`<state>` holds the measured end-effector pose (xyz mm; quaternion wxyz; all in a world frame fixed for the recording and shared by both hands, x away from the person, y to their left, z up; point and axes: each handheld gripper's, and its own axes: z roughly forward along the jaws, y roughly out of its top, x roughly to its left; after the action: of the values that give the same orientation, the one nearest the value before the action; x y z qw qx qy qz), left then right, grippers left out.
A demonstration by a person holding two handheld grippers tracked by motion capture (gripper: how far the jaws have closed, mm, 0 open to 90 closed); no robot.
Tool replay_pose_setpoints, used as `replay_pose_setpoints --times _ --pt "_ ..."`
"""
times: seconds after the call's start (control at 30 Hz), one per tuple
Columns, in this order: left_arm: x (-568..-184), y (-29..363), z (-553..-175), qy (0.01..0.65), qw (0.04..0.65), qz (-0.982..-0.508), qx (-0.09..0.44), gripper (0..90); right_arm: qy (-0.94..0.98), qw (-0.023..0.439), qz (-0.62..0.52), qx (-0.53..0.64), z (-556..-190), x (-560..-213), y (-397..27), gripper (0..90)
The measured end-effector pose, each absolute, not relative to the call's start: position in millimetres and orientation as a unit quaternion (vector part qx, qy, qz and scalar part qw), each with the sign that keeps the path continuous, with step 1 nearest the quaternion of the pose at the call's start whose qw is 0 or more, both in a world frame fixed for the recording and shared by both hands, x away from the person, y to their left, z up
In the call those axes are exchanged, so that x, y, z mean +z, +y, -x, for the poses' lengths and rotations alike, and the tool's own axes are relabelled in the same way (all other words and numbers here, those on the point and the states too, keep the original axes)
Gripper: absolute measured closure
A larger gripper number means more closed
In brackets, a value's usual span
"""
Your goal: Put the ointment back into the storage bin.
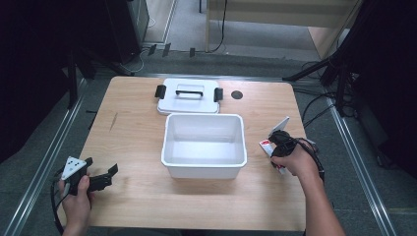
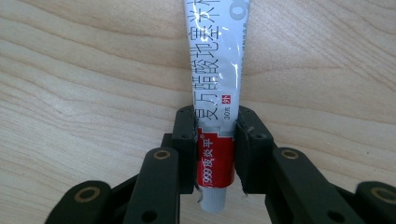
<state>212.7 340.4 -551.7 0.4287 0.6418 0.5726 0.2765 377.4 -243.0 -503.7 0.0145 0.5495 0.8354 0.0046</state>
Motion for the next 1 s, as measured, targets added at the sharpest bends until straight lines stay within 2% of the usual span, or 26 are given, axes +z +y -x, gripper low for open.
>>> replay_pose_setpoints --times 0.2,0.53,0.67,1.0 --pt "-552 340 -213 0.574 0.426 -0.642 0.278 2.4 0.828 0.009 -0.56 0.017 -377 -501 -248 73.5" --pt "-552 339 -212 0.57 0.427 -0.645 0.278 2.5 0.822 0.011 -0.566 0.051 -377 -455 -243 73.4" --pt "-551 339 -213 0.572 0.425 -0.644 0.277 0.0 0.822 0.012 -0.566 0.06 -380 -439 -237 73.4" --pt "-552 338 -213 0.575 0.422 -0.642 0.282 0.0 0.829 0.011 -0.554 0.068 -385 -408 -218 73.4"
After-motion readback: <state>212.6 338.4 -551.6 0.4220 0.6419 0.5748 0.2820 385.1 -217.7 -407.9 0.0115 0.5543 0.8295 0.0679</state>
